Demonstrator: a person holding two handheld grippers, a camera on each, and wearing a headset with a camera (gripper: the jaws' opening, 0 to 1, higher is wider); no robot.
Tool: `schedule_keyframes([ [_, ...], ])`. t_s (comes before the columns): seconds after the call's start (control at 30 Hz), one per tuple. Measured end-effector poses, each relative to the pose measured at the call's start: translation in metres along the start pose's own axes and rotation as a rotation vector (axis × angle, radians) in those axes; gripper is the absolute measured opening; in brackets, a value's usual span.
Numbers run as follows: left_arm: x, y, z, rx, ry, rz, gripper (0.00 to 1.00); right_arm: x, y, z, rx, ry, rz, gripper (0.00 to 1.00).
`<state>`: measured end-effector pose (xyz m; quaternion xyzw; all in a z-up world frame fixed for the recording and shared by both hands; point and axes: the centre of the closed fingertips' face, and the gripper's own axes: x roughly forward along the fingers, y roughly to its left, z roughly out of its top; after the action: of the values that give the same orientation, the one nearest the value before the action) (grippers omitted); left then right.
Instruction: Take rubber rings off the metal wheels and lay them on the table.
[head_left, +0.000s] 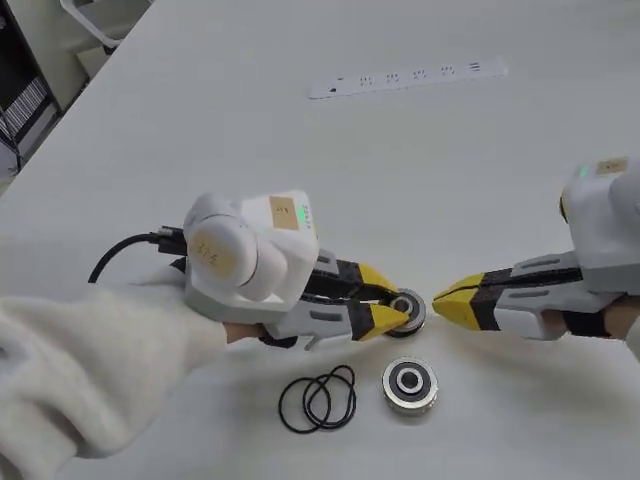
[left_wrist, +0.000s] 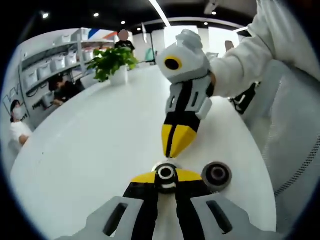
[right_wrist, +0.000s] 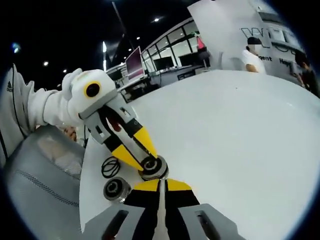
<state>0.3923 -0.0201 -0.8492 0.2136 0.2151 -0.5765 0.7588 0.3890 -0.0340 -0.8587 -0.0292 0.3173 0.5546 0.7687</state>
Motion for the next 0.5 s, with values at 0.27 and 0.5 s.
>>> schedule_keyframes([
  [0.27, 0.0, 0.0, 0.0, -0.014, -0.011, -0.001, 0.12, 0.008, 0.008, -0.003, -0.12, 0.029, 0.038, 0.17],
  [0.5, -0.001, 0.001, 0.0, -0.025, -0.018, -0.003, 0.12, 0.016, 0.007, 0.002, -0.157, -0.001, 0.033, 0.21],
])
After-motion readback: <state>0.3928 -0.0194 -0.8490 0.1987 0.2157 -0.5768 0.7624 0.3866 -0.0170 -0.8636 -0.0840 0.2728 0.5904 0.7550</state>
